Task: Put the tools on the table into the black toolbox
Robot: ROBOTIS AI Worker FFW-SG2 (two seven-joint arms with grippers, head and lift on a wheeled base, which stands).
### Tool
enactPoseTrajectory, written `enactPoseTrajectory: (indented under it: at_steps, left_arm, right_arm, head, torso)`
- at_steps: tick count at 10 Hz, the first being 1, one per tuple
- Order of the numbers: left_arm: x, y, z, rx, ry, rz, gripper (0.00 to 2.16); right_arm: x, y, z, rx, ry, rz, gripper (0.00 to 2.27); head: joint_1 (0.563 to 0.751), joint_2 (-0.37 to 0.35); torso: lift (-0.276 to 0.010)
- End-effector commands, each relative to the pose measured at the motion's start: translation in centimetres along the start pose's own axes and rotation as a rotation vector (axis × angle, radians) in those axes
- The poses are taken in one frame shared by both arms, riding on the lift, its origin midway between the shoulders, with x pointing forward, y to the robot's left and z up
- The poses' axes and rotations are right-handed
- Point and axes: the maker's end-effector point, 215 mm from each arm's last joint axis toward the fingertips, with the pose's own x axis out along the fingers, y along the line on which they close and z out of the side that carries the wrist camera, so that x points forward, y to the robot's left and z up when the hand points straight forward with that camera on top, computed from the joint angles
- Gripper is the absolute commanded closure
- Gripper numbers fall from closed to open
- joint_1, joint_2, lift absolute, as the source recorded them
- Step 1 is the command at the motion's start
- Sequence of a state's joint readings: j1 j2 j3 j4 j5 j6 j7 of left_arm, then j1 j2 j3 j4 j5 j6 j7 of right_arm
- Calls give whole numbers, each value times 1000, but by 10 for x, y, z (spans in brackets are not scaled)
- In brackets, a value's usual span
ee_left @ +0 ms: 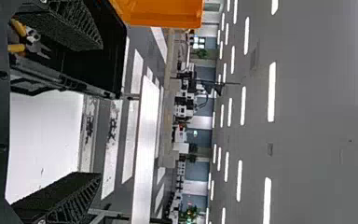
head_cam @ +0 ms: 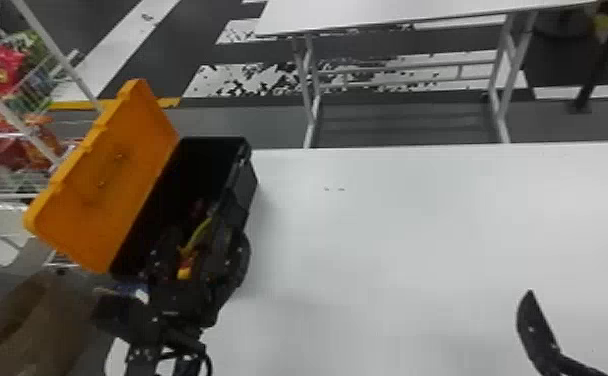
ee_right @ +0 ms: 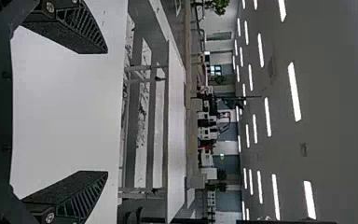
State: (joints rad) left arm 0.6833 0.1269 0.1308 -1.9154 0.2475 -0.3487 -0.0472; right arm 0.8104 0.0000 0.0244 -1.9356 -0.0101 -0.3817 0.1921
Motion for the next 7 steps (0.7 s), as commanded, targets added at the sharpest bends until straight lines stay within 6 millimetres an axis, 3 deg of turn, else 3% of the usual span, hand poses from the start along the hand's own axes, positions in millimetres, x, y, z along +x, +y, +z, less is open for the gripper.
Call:
enactPoseTrajectory:
  at_steps: [1, 4, 7]
  left_arm:
    - [-8, -17, 3, 4, -30, 0, 19]
    - [-45, -28, -8, 17, -64, 25, 19]
    - [-57, -39, -16, -10, -73, 28, 19]
  right_arm:
    - [-2, 30, 1, -26, -26, -2, 93]
    - [-14, 41, -9, -26, -44, -58, 103]
    - [-30, 40, -4, -24, -85, -86, 107]
  head:
    - [695, 234]
    - [695, 269]
    - [695, 265]
  torso:
    - [-75]
    - [-75]
    - [-75]
